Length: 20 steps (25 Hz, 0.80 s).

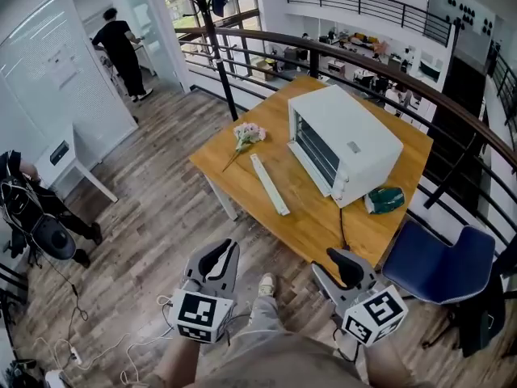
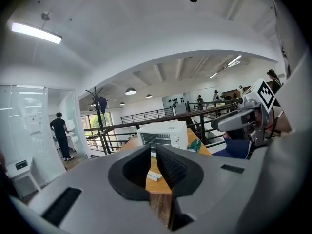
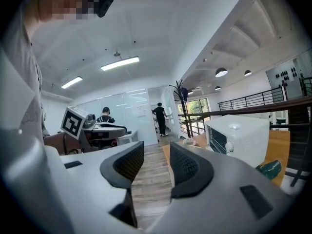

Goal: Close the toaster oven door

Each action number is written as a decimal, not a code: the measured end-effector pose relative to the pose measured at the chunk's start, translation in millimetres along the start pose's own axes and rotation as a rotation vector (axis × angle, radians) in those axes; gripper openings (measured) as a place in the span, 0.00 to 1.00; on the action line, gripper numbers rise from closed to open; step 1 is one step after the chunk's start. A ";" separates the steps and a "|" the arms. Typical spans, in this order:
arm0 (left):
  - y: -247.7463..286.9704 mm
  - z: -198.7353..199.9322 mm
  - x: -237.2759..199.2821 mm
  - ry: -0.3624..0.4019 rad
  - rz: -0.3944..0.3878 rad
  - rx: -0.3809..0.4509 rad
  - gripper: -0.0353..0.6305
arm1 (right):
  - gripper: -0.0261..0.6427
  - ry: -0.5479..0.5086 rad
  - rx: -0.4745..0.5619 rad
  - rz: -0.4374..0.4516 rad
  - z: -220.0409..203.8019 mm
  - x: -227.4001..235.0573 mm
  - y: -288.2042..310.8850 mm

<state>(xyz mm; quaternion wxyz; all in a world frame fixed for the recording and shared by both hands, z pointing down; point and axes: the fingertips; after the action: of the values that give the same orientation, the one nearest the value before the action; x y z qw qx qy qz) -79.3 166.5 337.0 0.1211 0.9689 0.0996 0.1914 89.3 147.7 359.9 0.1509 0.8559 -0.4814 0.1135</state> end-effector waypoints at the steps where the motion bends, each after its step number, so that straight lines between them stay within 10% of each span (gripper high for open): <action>1: 12.3 -5.5 -6.0 -0.004 -0.011 -0.009 0.11 | 0.29 0.004 -0.011 -0.008 -0.8 6.4 11.6; 20: 233.7 -102.1 -97.7 -0.042 -0.286 -0.226 0.23 | 0.32 0.096 -0.200 -0.157 -2.0 129.3 213.1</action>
<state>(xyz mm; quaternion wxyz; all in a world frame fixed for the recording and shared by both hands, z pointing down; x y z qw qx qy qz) -173.9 -59.0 458.5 0.2571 0.9288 0.2119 0.1620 -27.7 -58.3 437.4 0.2669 0.8653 -0.4138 0.0936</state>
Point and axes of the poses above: the fingertips, and each gripper's own axes: y forward along the fingers, x to its right, z out of its top, and after that the axes turned 8 degrees about y, right-handed
